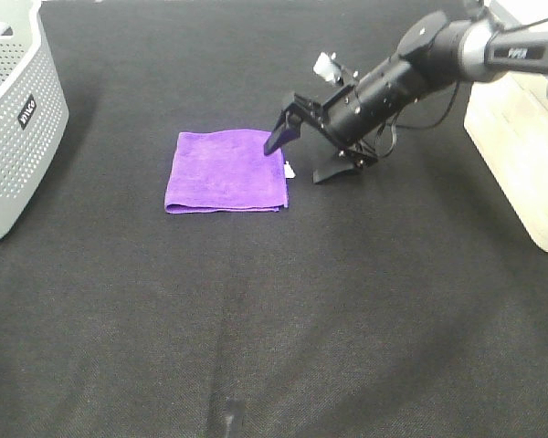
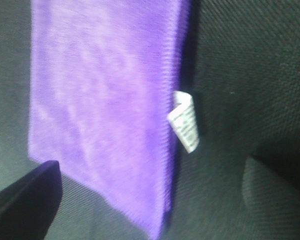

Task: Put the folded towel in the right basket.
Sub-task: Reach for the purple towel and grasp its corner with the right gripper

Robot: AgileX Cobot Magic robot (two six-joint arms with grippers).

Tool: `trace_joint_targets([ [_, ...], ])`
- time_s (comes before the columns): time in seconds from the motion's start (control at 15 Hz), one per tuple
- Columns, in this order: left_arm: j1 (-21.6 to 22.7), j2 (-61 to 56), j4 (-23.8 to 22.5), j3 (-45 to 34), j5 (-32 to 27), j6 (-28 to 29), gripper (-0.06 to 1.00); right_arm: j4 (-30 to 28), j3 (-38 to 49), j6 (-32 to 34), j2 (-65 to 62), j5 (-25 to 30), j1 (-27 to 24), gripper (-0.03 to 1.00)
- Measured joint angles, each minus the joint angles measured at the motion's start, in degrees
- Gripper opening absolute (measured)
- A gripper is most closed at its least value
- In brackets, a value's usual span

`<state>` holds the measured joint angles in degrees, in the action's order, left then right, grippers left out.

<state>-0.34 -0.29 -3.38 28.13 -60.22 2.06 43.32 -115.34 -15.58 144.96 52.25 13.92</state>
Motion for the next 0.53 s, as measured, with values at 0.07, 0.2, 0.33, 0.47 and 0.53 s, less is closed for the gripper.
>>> trace_joint_targets([
  [0.07,0.0,0.0,0.0,0.0,0.0,0.0,0.99,0.7,-0.2,-0.4,0.4,-0.6,0.0,0.92],
  [0.2,0.0,0.0,0.0,0.0,0.0,0.0,0.99,1.1,-0.2,-0.5,0.5,-1.0,0.0,0.92],
  [0.33,0.0,0.0,0.0,0.0,0.0,0.0,0.99,1.7,-0.2,-0.6,0.9,-1.9,0.2,0.91],
  [0.47,0.0,0.0,0.0,0.0,0.0,0.0,0.99,2.2,-0.9,-0.7,1.7,-3.2,1.7,0.89],
  [0.53,0.0,0.0,0.0,0.0,0.0,0.0,0.99,2.9,-1.3,-0.7,2.6,-4.0,2.8,0.88],
])
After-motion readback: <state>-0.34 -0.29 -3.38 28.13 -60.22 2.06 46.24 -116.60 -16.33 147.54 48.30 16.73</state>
